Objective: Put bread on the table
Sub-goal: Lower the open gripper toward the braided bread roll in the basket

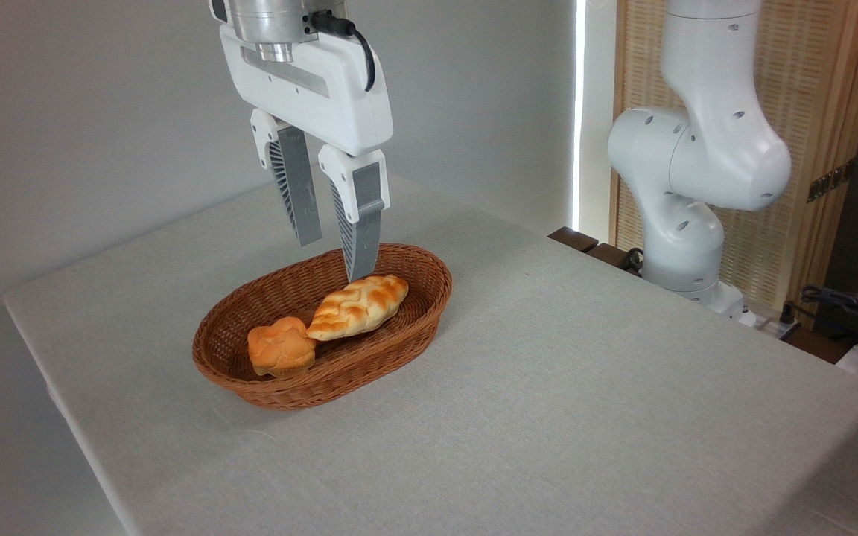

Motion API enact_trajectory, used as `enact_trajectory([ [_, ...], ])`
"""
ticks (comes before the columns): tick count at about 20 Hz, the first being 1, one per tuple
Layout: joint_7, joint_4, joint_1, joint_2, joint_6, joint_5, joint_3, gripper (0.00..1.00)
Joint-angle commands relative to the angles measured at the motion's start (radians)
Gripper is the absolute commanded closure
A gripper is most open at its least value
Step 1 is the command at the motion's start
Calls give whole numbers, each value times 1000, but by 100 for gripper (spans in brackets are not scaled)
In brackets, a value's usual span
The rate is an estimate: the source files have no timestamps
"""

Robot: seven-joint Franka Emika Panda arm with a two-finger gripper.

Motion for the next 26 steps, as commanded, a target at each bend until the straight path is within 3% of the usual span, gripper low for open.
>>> enact_trajectory([
  [1, 2, 8, -6, 7, -18, 11, 9, 0],
  [10, -11, 2, -10, 7, -18, 11, 7, 0],
  [15, -24, -125, -14, -49, -3, -7, -48, 0],
  [16, -24, -171, -14, -78, -1, -23, -54, 0],
  [18, -31, -289, -14, -147, 11, -99, -57, 0],
  [21, -60, -416, -14, -203, 68, -174, -84, 0],
  [26, -176, -579, -16, -200, 334, -184, -244, 0],
])
